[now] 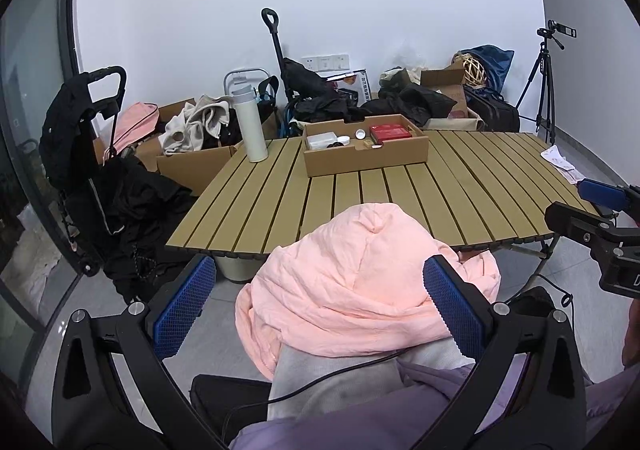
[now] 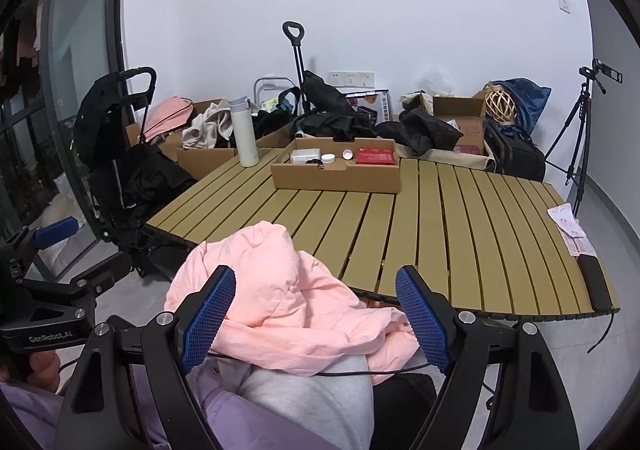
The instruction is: Organize objects
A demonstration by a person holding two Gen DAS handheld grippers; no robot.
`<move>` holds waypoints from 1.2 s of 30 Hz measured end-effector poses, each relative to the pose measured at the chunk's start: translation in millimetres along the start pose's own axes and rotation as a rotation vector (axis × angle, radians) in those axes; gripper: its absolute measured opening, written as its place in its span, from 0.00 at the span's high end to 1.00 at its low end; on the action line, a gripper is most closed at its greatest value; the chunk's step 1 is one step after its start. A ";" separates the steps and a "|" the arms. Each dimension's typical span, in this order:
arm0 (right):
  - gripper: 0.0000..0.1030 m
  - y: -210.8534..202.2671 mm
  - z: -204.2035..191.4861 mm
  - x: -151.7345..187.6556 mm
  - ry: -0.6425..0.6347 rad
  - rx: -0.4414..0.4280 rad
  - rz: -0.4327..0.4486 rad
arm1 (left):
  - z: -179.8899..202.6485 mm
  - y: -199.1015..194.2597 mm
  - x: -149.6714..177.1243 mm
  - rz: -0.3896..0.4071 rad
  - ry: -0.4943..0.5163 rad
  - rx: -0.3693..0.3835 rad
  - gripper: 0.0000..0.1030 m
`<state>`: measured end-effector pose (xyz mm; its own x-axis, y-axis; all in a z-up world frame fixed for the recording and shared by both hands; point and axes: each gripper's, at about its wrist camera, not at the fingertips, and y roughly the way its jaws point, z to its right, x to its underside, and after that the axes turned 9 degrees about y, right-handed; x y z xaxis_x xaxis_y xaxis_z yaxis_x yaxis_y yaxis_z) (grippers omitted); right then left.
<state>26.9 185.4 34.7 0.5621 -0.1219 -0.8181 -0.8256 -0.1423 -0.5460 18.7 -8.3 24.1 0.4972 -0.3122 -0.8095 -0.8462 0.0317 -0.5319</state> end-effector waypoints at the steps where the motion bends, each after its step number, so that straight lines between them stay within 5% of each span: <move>1: 0.17 0.1 -0.5 0.3 -0.002 -0.002 0.000 | 0.1 -0.1 -0.1 -0.001 -0.001 0.000 0.00; 36: 0.17 3.9 2.2 0.8 0.017 -0.007 -0.023 | -1.8 1.2 -0.4 -0.010 -0.007 0.009 0.00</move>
<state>24.0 186.9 31.6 0.5813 -0.1354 -0.8023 -0.8124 -0.1516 -0.5631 17.1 -9.9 24.2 0.5070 -0.3064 -0.8057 -0.8393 0.0373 -0.5424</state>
